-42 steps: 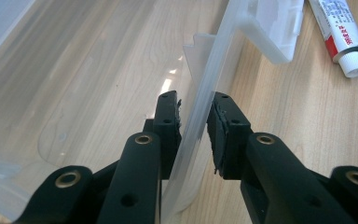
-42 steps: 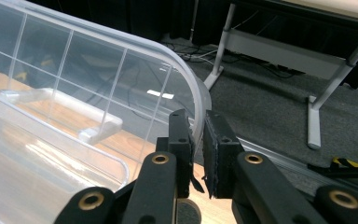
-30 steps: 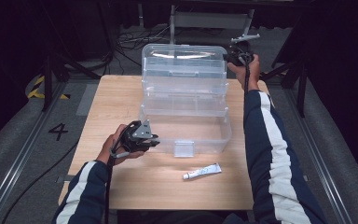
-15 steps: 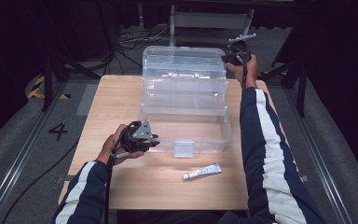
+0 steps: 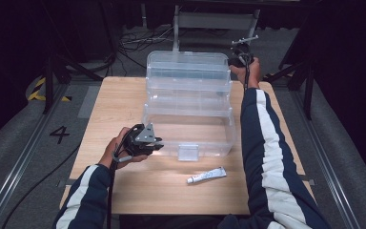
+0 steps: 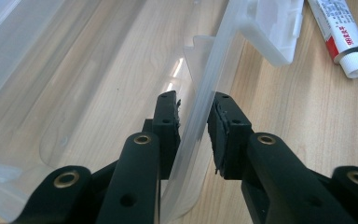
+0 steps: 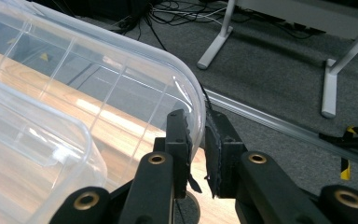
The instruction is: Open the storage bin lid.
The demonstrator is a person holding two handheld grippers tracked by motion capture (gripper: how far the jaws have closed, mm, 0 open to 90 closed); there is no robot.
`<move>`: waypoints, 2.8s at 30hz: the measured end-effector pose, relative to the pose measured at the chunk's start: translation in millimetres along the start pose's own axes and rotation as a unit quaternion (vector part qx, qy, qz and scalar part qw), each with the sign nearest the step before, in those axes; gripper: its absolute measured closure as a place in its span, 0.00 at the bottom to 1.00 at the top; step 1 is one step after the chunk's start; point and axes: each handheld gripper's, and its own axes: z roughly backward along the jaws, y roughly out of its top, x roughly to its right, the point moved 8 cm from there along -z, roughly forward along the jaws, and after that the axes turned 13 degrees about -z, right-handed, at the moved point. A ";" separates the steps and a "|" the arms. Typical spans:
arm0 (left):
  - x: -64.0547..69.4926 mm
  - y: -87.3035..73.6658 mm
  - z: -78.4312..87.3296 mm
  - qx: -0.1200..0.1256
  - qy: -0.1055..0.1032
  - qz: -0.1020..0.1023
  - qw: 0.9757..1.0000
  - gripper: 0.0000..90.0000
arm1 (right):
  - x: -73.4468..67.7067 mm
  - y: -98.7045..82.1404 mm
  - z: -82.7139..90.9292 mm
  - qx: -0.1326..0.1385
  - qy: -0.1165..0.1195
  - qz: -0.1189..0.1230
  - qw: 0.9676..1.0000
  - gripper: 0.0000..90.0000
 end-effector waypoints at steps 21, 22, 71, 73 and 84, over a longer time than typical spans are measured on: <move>0.0 -0.5 -1.0 0.003 -0.005 0.004 1.000 0.81 | 11.2 -15.4 -15.4 -0.030 0.001 -0.019 0.999 0.93; -0.1 -0.2 -1.3 0.004 -0.006 0.006 1.000 0.81 | 12.7 -15.1 -14.9 -0.024 0.007 -0.029 0.999 0.92; 1.0 0.4 -3.6 -0.009 -0.001 0.003 1.000 0.79 | -2.2 -49.1 105.0 0.044 0.035 0.075 0.996 0.87; 1.1 0.5 -4.0 -0.010 -0.001 0.003 1.000 0.79 | -4.1 -54.7 114.0 0.048 0.041 0.079 0.995 0.87; 2.0 0.9 -4.5 -0.018 0.003 0.004 1.000 0.78 | -9.6 -85.6 157.0 0.056 0.061 0.109 0.991 0.86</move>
